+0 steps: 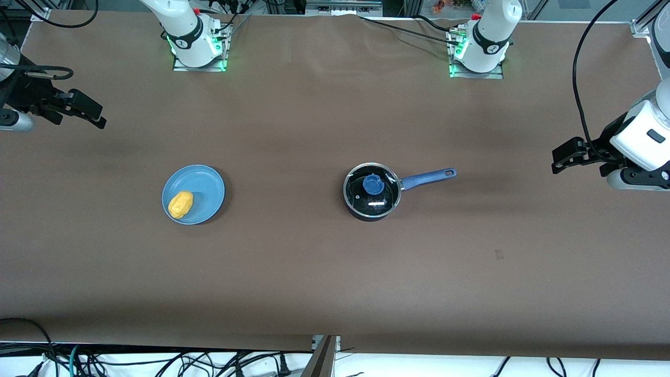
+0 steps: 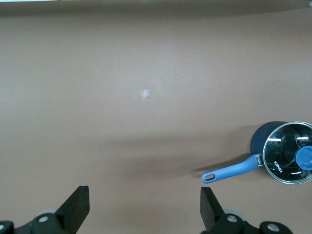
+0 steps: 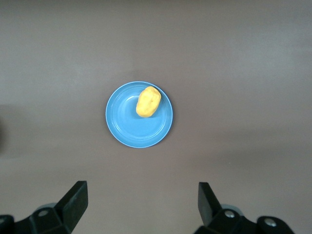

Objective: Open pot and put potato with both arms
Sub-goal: 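Move the left gripper over the glass lid of the black saucepan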

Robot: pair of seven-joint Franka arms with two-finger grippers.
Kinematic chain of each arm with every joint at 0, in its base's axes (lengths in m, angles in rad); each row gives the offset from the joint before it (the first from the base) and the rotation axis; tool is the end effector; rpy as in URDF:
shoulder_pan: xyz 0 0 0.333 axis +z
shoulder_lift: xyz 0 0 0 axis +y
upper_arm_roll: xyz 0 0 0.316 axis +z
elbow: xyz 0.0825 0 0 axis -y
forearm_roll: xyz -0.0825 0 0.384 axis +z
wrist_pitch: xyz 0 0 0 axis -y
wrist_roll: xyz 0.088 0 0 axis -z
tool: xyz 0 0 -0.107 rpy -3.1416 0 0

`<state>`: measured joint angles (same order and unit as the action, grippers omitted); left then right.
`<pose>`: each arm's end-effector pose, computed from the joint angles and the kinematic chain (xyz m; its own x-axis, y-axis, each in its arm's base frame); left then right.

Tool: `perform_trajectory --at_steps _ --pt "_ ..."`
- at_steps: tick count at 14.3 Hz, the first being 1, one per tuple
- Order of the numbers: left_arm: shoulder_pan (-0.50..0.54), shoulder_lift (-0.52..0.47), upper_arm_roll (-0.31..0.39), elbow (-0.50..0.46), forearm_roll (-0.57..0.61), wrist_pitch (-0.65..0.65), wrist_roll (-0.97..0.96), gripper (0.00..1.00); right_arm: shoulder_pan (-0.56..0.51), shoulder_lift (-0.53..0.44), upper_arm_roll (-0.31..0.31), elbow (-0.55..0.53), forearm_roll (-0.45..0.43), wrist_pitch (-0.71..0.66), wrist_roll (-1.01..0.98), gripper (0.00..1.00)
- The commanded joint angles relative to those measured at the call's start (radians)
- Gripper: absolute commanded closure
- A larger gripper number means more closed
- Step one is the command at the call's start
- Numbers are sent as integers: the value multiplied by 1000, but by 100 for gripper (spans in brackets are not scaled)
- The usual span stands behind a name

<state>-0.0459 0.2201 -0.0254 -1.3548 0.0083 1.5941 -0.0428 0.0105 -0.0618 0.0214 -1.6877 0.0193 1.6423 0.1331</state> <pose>0.6225 -0.0417 0.5990 0.9994 -0.0280 0.0194 -0.0279 -0.9996 -0.0019 0.5402 0.0195 0.6092 0.9946 -0.1024 0.0138 -0.1021 -0.9946 -0.0200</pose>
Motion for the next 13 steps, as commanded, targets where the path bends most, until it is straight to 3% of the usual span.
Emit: perform_trajectory --at_steps 1,9,13 --pt "4 13 1 28 12 -2 26 0 -1 -20 2 -17 13 11 -4 0" --pt "-26 27 -1 25 4 -3 -41 0 -1 -19 18 -10 14 13 -3 0" --pt "-116 34 -1 17 -11 -3 -262 0 -1 -19 17 -10 14 11 -4 0"
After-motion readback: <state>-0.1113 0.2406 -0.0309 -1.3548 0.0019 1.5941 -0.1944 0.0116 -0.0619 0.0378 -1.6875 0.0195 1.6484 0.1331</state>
